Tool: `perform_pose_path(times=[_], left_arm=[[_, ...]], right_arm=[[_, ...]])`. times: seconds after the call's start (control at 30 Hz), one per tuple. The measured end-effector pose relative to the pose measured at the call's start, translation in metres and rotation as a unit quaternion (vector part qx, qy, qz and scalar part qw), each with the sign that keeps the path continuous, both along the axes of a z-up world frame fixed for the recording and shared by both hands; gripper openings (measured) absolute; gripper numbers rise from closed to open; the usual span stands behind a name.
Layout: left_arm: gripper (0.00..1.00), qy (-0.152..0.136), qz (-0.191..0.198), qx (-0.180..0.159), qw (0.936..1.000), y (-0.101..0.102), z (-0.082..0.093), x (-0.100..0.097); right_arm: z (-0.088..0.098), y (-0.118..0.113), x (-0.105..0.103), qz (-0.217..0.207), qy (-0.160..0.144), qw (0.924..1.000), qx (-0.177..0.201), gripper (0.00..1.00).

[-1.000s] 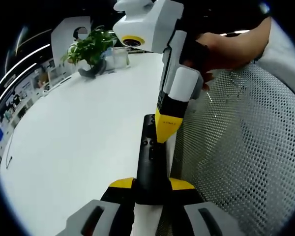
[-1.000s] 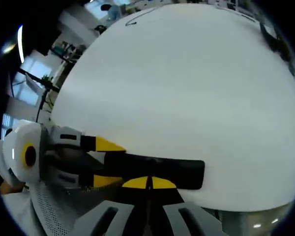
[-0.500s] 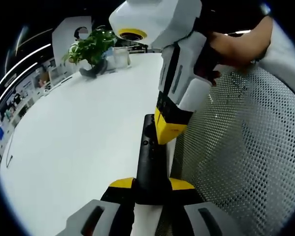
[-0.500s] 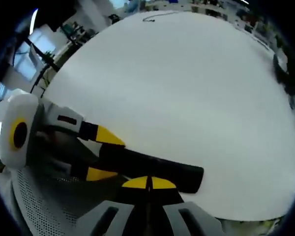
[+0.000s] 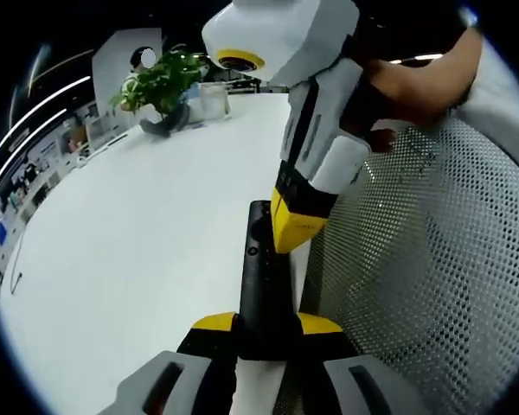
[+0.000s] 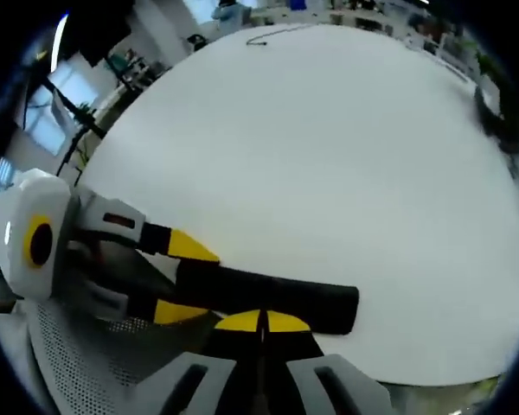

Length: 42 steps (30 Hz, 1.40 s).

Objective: Press the specified remote control buttons in sequence, fully releasing each button before pressing the next.

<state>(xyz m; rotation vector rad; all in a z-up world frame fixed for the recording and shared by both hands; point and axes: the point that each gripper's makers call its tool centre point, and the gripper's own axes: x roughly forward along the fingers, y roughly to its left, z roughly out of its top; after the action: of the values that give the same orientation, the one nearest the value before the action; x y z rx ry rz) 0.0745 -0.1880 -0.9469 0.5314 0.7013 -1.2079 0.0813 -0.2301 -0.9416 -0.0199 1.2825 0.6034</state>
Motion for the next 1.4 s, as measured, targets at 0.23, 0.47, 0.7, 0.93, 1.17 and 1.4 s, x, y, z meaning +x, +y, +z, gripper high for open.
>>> perform_pose_path(times=[0.23, 0.47, 0.7, 0.93, 1.17, 1.4], left_arm=[[0.24, 0.0, -0.001, -0.001, 1.0, 0.0, 0.0, 0.0], [0.24, 0.001, -0.001, -0.001, 1.0, 0.0, 0.0, 0.0], [0.24, 0.0, -0.001, 0.0, 1.0, -0.001, 0.0, -0.001], [0.24, 0.0, 0.0, -0.001, 1.0, -0.001, 0.0, -0.001], [0.24, -0.003, -0.002, -0.001, 1.0, -0.001, 0.0, -0.001], [0.24, -0.008, -0.009, -0.003, 0.9999, -0.003, 0.001, -0.003]], right_arm=[[0.001, 0.003, -0.002, -0.013, 0.019, 0.9995, 0.02, 0.0], [-0.001, 0.003, -0.004, -0.014, 0.024, 0.9993, 0.023, 0.0], [-0.001, 0.005, -0.006, -0.011, 0.017, 0.9997, 0.016, 0.0], [0.0, 0.002, -0.003, -0.033, 0.039, 0.9978, 0.044, 0.0], [0.008, 0.009, 0.0, -0.06, 0.044, 0.993, 0.092, 0.0], [0.01, 0.013, 0.002, -0.065, 0.046, 0.9903, 0.113, 0.0]])
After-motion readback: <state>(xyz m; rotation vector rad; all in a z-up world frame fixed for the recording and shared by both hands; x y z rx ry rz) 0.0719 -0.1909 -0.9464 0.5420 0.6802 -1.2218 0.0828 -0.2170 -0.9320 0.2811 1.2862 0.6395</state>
